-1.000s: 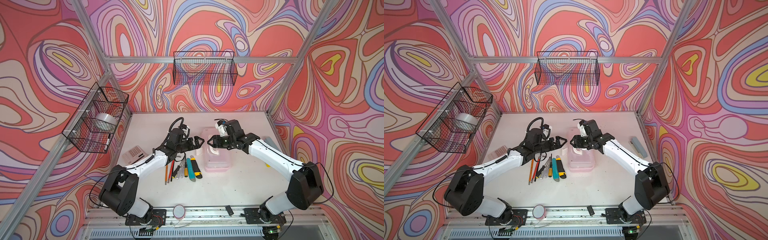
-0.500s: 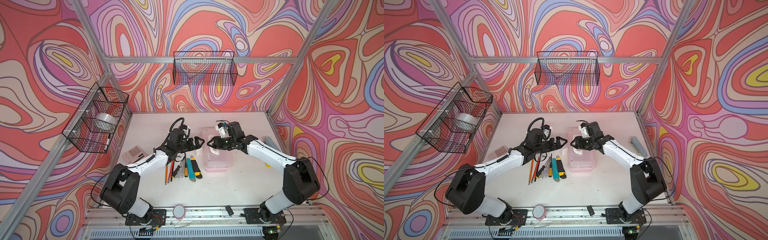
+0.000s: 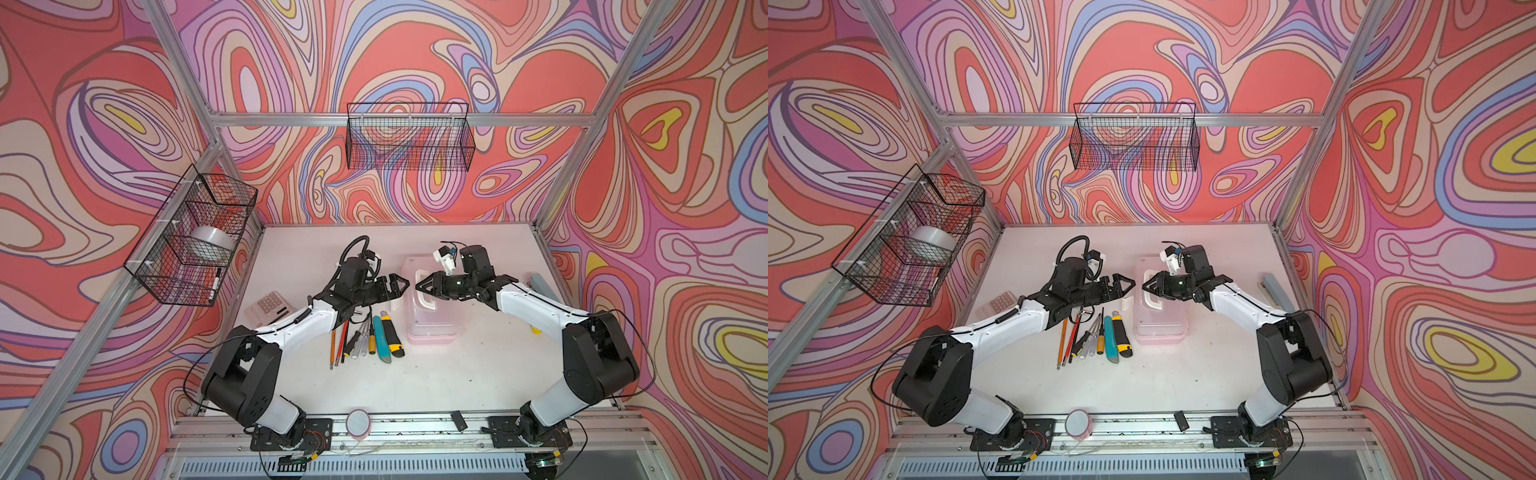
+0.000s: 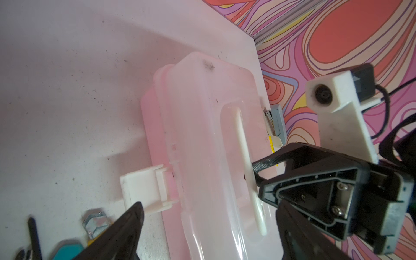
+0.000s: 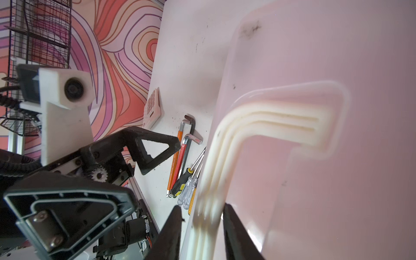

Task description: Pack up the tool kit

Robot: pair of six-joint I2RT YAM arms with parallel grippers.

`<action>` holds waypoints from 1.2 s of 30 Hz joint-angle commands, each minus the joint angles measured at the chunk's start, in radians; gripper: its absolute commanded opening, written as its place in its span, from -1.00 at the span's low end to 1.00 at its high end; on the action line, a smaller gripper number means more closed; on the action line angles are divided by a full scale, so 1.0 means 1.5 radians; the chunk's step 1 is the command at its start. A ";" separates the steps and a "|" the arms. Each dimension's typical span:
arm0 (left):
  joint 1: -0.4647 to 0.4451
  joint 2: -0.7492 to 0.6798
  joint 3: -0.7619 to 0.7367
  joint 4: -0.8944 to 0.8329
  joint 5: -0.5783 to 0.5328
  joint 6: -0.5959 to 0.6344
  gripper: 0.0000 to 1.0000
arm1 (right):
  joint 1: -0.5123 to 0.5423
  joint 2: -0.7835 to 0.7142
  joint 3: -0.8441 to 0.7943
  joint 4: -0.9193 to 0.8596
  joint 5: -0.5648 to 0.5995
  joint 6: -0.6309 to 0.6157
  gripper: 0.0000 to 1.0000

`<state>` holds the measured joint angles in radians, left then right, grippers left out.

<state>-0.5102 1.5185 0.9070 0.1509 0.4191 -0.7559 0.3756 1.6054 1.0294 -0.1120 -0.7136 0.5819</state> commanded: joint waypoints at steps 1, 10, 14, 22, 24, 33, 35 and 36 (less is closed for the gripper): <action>0.005 0.013 0.003 0.021 0.012 -0.005 0.84 | -0.010 0.020 -0.012 0.093 -0.078 0.032 -0.36; 0.006 0.028 0.015 0.022 0.026 -0.003 0.83 | -0.011 0.045 0.053 -0.008 -0.059 -0.009 -0.28; 0.007 0.036 0.009 0.040 0.029 -0.012 0.83 | -0.010 0.046 0.063 -0.025 -0.052 -0.014 -0.24; 0.011 0.048 0.003 0.062 0.049 -0.022 0.80 | -0.008 0.069 0.070 -0.007 -0.059 0.007 -0.26; 0.011 0.050 -0.001 0.071 0.051 -0.025 0.79 | -0.005 0.072 0.074 -0.009 -0.059 0.008 -0.27; 0.019 0.059 -0.014 0.101 0.064 -0.048 0.79 | 0.004 0.093 0.092 -0.005 -0.067 0.016 -0.31; 0.019 0.057 -0.014 0.100 0.067 -0.048 0.79 | 0.004 0.098 0.095 0.004 -0.073 0.021 -0.33; 0.021 0.057 -0.015 0.100 0.069 -0.048 0.79 | 0.004 0.102 0.096 0.007 -0.075 0.025 -0.37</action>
<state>-0.4885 1.5875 0.9005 0.2676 0.5011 -0.8154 0.3725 1.7351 1.1469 -0.1410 -0.8036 0.6098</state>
